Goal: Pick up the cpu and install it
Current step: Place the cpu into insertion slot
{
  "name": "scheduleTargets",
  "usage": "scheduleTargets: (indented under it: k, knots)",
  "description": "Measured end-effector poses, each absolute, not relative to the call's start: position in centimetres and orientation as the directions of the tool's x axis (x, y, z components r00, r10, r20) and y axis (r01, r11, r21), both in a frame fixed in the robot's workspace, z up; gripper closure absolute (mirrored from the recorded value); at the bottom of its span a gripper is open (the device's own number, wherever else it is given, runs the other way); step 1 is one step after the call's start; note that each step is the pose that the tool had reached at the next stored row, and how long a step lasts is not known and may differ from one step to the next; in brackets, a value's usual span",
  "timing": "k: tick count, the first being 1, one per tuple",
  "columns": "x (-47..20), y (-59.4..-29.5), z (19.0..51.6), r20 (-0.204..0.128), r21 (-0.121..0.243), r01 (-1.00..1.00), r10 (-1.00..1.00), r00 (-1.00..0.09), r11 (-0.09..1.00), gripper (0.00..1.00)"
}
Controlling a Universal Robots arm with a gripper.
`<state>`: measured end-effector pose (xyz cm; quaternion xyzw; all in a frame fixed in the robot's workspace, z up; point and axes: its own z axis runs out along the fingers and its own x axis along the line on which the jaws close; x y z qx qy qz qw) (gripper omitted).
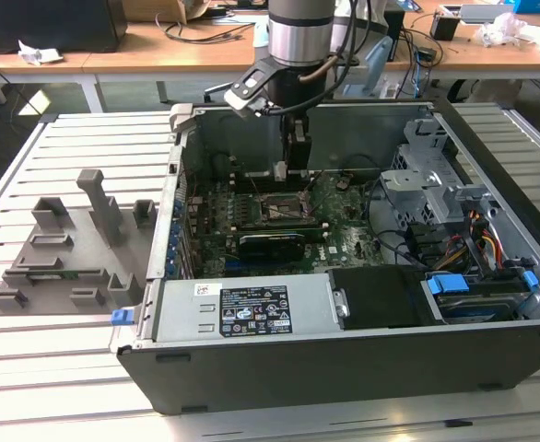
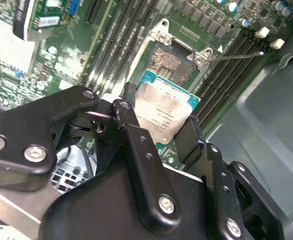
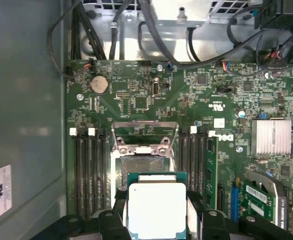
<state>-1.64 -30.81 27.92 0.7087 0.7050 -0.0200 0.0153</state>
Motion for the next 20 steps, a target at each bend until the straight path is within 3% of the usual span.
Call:
scheduleTargets:
  k: [20]
  knots:
    - [-1.64, -30.52, 27.57, -0.058, -0.006, 1.000, 0.998, 0.001, -0.001, 0.45]
